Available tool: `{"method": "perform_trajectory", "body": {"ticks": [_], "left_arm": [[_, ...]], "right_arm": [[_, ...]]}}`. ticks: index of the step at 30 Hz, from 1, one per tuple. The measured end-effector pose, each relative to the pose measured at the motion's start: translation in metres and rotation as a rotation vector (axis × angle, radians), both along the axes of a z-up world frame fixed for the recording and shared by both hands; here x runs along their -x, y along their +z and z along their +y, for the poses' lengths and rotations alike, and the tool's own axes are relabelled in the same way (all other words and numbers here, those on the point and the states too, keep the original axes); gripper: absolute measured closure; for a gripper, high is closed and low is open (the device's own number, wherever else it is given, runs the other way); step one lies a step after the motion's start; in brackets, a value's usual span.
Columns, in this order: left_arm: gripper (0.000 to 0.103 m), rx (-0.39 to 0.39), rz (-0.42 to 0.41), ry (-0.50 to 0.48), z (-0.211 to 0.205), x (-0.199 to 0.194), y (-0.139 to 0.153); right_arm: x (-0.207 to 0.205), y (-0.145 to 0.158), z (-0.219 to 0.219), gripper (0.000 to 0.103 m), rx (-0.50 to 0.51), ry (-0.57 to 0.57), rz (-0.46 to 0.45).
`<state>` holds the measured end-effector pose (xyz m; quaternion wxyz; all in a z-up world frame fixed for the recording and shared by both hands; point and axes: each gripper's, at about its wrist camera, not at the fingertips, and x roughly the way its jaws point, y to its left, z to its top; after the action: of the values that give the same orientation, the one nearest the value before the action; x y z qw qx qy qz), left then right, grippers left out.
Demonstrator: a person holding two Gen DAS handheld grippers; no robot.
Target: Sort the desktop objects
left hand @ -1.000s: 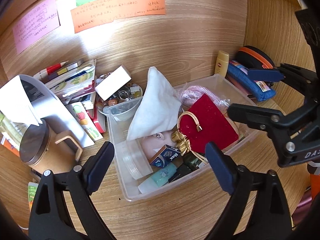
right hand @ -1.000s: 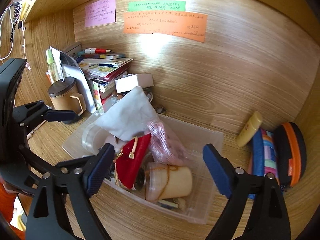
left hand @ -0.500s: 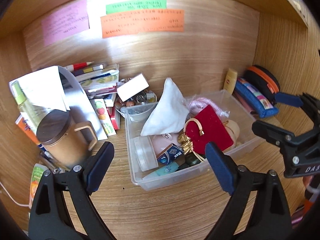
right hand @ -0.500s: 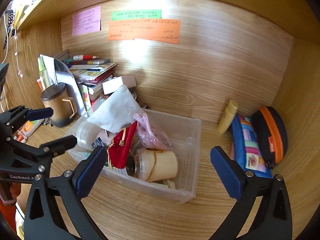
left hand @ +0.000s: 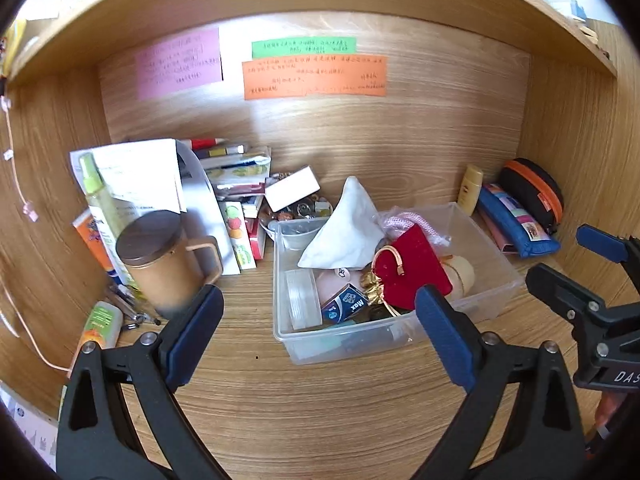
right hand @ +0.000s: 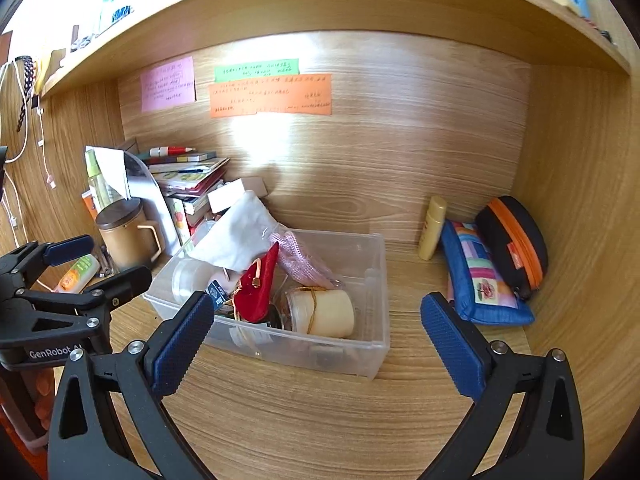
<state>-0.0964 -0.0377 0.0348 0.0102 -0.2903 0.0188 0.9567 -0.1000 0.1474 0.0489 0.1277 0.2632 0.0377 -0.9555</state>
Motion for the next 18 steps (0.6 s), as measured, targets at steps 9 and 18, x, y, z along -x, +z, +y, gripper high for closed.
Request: {"method": "perform_trajectory", "body": {"ticks": [9, 18], "left_arm": [[0.003, -0.024, 0.023, -0.024, 0.007, -0.019, -0.005], [0.003, -0.036, 0.040, -0.023, 0.009, -0.025, -0.007]], "right_arm": [[-0.019, -0.005, -0.002, 0.000, -0.005, -0.003, 0.017], [-0.023, -0.012, 0.002, 0.000, 0.000, -0.009, 0.003]]}}
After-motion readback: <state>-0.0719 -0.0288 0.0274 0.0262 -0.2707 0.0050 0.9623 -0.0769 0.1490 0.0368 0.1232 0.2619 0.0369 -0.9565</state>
